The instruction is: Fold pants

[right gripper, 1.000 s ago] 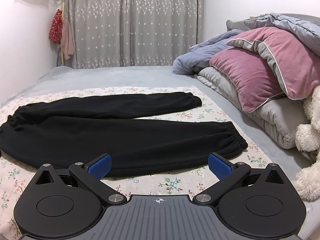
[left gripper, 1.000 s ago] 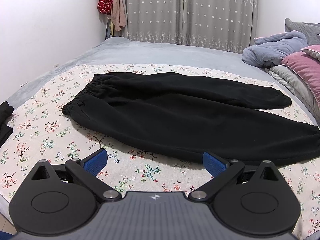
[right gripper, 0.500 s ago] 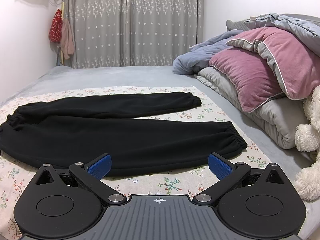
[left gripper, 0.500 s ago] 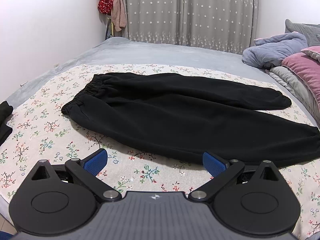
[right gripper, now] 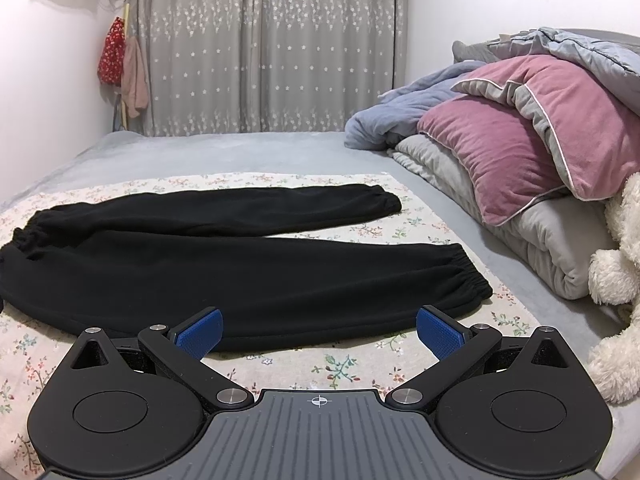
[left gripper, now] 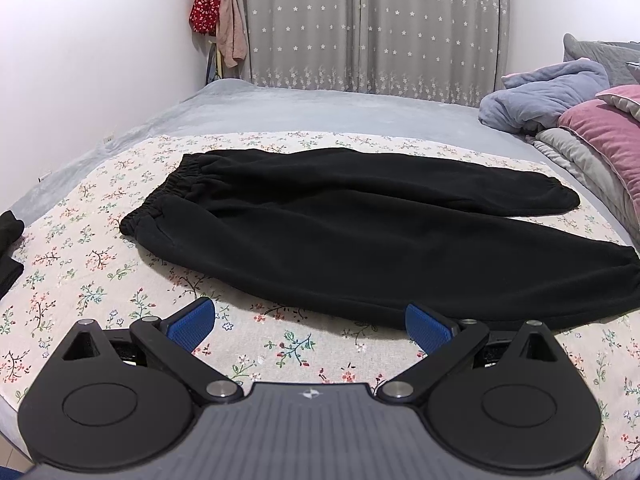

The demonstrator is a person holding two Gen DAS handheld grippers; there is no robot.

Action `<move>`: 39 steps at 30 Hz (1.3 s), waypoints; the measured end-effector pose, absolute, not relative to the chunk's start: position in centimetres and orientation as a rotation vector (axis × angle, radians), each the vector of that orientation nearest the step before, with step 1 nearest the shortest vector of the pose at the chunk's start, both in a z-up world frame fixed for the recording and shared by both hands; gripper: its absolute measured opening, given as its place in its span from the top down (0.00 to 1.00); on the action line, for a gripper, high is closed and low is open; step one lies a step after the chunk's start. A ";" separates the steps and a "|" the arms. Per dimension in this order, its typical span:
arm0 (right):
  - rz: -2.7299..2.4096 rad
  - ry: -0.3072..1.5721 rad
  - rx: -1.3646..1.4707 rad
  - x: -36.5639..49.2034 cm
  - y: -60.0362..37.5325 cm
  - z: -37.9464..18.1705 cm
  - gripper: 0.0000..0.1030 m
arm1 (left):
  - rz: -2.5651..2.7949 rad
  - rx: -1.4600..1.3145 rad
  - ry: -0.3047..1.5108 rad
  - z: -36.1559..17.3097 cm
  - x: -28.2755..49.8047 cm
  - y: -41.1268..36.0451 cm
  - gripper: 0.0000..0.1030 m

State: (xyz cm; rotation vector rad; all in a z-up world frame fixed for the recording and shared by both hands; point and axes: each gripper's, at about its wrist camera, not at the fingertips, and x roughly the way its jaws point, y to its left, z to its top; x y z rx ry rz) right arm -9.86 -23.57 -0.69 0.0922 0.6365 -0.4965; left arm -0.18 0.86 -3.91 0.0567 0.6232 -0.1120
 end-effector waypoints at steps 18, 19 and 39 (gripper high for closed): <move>-0.477 0.636 0.081 -9.8 -23.5 -1.1 0.00 | -0.118 0.040 0.645 -4.4 0.1 0.2 0.00; -0.476 0.636 0.081 -9.8 -23.6 -1.1 0.00 | -0.120 0.039 0.645 -4.4 0.1 0.1 0.00; -0.494 0.638 0.111 -10.1 -24.2 -1.2 0.00 | -0.133 0.025 0.651 -4.0 1.0 -1.6 0.00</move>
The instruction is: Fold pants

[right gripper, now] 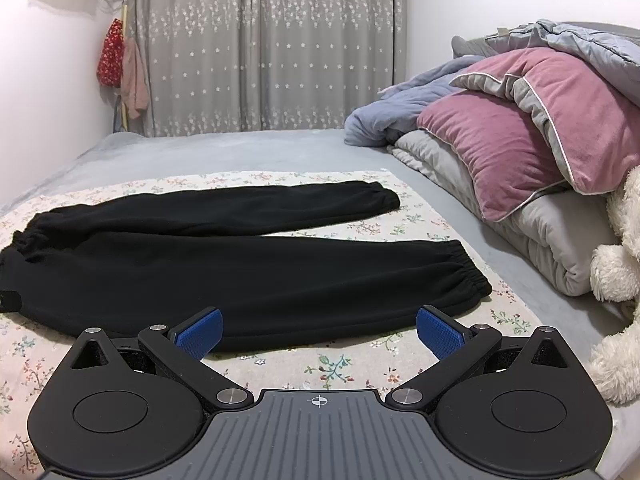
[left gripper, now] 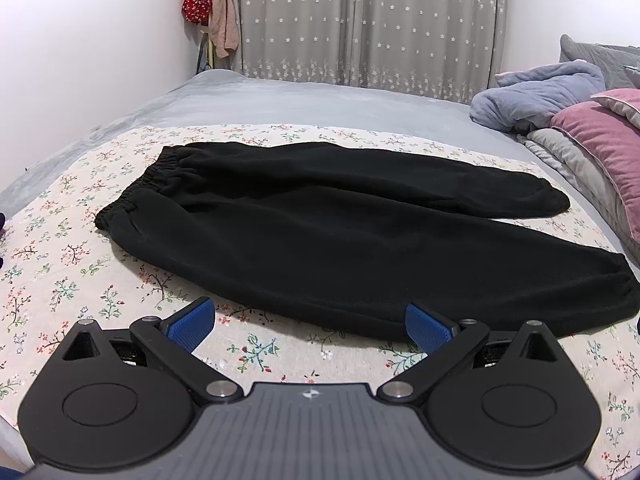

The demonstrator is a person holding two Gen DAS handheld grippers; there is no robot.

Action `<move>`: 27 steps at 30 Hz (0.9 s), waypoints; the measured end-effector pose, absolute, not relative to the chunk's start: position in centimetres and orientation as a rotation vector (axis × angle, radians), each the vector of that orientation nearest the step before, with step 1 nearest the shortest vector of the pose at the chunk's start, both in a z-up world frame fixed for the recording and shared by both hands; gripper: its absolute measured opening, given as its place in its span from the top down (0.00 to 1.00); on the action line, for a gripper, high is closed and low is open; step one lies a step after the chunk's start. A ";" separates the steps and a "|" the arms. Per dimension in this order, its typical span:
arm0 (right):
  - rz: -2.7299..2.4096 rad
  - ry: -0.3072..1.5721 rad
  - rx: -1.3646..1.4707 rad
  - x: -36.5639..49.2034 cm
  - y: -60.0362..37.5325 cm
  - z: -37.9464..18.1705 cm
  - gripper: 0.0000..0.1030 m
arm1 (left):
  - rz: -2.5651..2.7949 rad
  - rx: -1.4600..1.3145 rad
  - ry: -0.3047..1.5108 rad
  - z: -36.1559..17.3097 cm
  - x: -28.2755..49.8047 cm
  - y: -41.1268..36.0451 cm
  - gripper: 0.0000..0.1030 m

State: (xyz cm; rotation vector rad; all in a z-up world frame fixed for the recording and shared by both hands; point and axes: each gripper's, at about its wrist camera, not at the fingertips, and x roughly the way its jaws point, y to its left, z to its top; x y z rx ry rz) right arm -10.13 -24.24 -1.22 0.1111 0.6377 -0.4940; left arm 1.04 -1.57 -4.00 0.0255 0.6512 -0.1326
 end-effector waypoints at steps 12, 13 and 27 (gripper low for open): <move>-0.524 0.667 0.117 -9.0 -25.7 -1.7 0.00 | -0.046 -0.081 0.686 -2.9 5.6 3.6 0.00; -0.532 0.670 0.119 -8.9 -26.1 -1.7 0.00 | -0.034 -0.090 0.688 -2.8 6.0 4.1 0.00; -0.596 0.746 0.244 -8.1 -31.0 -3.1 0.00 | 0.229 -0.367 0.859 -6.5 15.3 17.7 0.00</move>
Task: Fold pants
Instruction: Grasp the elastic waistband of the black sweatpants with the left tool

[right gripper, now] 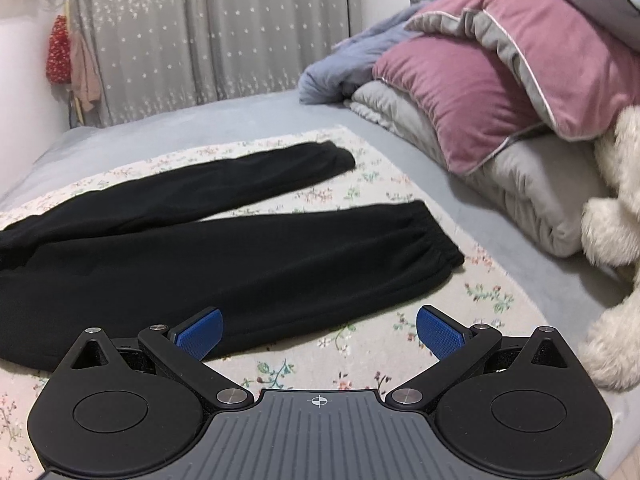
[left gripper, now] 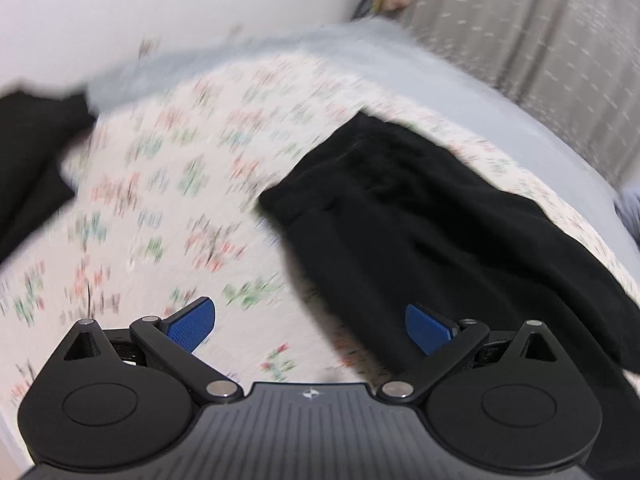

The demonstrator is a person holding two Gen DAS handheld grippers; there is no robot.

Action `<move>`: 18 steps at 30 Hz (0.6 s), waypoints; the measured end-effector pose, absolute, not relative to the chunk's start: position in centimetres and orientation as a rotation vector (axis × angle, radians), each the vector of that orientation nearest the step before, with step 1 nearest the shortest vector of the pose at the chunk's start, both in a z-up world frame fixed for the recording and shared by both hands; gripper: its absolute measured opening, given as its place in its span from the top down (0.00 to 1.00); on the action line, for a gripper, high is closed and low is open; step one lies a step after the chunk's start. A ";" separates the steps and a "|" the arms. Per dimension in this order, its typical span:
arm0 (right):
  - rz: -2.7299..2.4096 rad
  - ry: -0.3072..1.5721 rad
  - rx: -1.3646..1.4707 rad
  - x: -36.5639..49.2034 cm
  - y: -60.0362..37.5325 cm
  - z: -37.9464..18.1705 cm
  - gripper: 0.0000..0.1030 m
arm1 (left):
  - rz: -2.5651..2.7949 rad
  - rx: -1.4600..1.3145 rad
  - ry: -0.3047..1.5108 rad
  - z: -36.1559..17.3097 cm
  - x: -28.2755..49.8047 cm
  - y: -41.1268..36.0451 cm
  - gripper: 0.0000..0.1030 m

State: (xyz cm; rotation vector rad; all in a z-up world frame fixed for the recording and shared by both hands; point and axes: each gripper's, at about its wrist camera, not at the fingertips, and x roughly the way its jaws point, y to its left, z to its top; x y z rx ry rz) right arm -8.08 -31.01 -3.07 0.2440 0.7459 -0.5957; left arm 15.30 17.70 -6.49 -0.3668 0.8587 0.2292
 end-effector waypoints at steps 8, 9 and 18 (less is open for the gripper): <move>-0.619 0.808 0.266 -7.3 -31.4 -4.4 0.00 | 0.212 -0.606 0.854 -7.2 19.3 20.1 0.00; -0.619 0.813 0.284 -7.2 -31.6 -4.6 0.00 | 0.211 -0.595 0.859 -7.7 20.3 19.8 0.00; -0.633 0.850 0.336 -6.5 -32.0 -6.0 0.00 | 0.226 -0.539 0.794 -10.1 23.5 18.8 0.33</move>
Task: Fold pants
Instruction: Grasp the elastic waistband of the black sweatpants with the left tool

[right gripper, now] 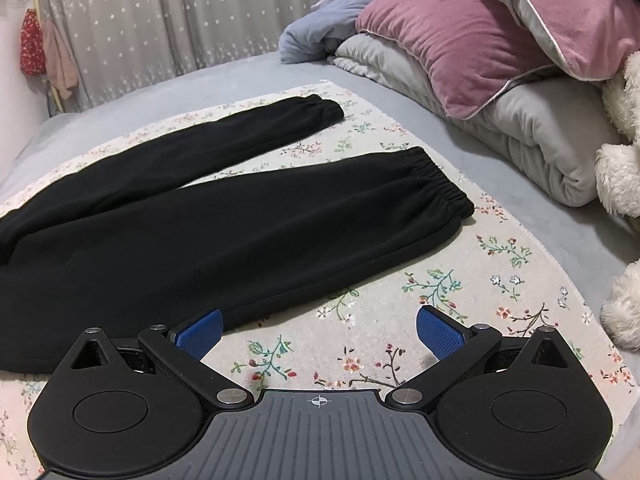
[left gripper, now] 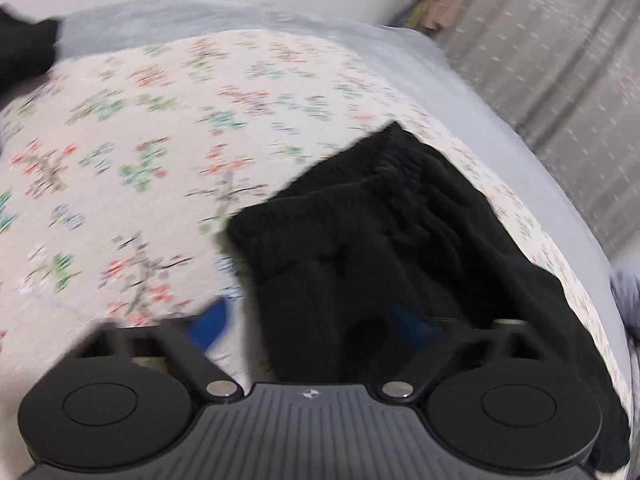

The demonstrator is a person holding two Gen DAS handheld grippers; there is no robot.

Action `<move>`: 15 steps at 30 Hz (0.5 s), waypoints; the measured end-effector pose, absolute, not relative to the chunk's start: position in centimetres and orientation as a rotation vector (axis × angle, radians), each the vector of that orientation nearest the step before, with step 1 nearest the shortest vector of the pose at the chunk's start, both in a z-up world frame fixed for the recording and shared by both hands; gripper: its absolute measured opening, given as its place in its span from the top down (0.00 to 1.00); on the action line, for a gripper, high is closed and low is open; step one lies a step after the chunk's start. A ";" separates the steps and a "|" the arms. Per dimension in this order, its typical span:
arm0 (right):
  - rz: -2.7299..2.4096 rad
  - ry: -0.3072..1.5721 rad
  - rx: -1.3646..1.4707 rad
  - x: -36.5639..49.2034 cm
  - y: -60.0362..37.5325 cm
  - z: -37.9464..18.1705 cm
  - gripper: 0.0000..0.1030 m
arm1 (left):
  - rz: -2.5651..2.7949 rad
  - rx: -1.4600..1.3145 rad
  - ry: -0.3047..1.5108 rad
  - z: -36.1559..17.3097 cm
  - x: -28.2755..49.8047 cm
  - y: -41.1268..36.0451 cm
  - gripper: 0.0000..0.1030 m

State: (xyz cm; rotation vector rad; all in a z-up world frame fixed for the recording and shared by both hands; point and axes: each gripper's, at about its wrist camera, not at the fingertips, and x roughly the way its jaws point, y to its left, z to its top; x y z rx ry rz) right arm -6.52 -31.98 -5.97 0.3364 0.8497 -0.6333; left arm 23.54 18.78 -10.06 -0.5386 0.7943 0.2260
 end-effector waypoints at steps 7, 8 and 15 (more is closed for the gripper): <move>-0.613 0.856 0.316 -5.9 -31.2 -6.3 0.00 | 0.266 -0.551 0.779 -10.0 22.9 19.4 0.89; -0.609 0.857 0.303 -5.9 -31.1 -6.3 0.00 | 0.272 -0.540 0.766 -9.6 22.5 19.5 0.89; -0.608 0.848 0.301 -6.4 -31.0 -6.1 0.00 | 0.278 -0.549 0.698 -6.4 19.1 20.7 0.91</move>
